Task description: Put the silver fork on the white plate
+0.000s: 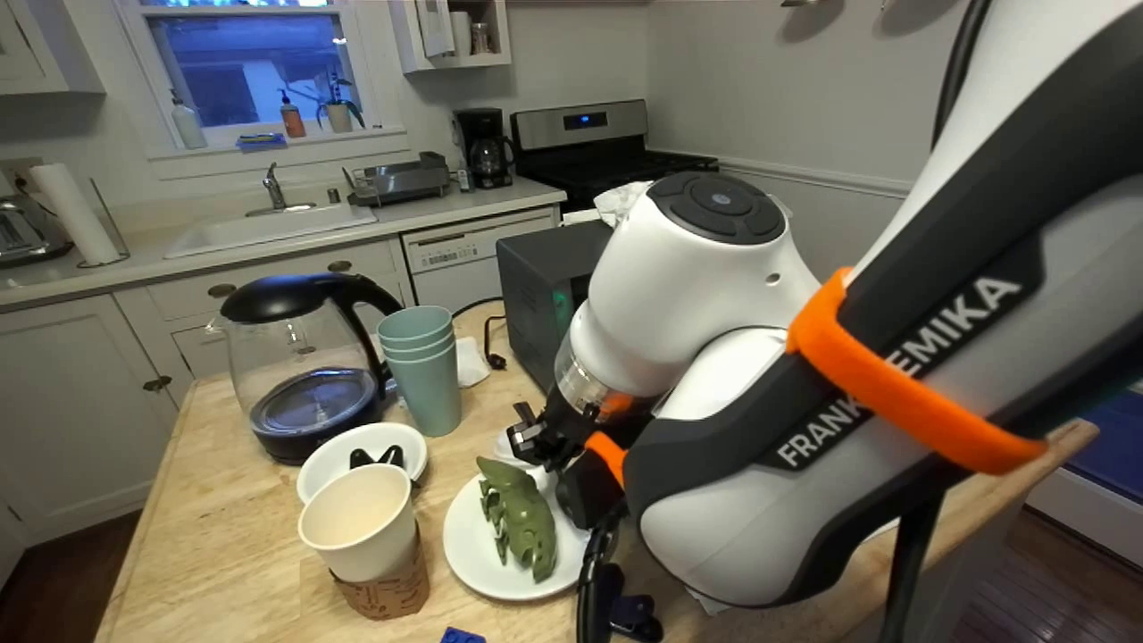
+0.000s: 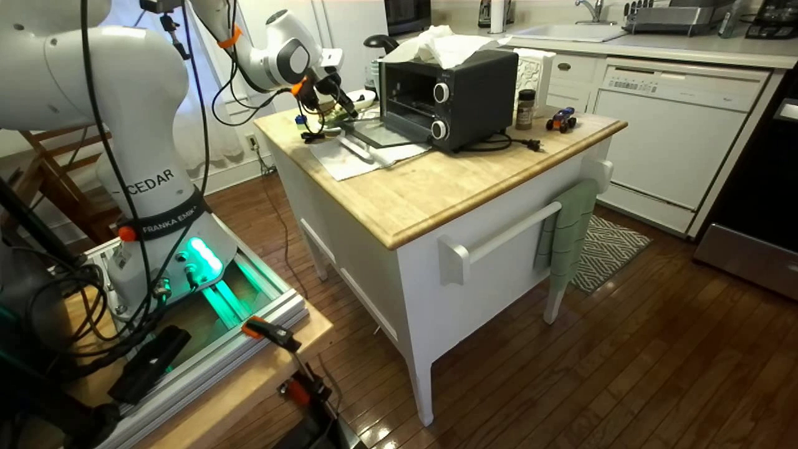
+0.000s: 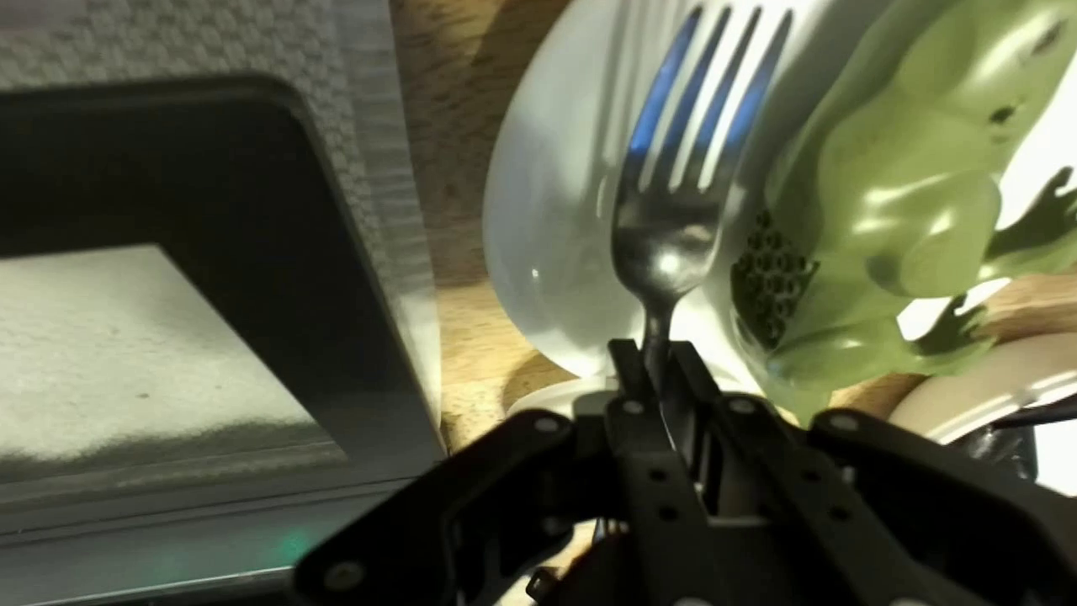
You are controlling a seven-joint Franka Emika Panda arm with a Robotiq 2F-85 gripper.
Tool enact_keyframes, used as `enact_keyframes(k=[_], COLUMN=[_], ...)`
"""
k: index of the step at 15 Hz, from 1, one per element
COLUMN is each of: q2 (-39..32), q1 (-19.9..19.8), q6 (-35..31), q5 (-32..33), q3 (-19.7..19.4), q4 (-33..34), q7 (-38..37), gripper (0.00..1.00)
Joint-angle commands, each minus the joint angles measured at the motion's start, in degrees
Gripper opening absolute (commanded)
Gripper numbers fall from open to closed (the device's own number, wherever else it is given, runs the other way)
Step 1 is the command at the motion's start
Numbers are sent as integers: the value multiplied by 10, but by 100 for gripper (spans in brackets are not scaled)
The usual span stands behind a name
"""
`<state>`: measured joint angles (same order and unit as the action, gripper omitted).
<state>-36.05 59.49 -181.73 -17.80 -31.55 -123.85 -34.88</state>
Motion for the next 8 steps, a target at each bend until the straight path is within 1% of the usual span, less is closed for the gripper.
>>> enact_keyframes(k=[1,3,4,5,6,8], q2=[-34,-39,-40,-42,-42,-42], q1=[25,27,26,27,28,29], q6=[5,9,10,10,10,11], q5=[-13,-12,-15,-16,-15,-14], q3=[-27,-30,-29,-31,-31,-30], q4=[24,28,30,31,31,32], q7=[-33,-43,-41,-45,-47,-50], gripper=[3,3,36,38,44,58])
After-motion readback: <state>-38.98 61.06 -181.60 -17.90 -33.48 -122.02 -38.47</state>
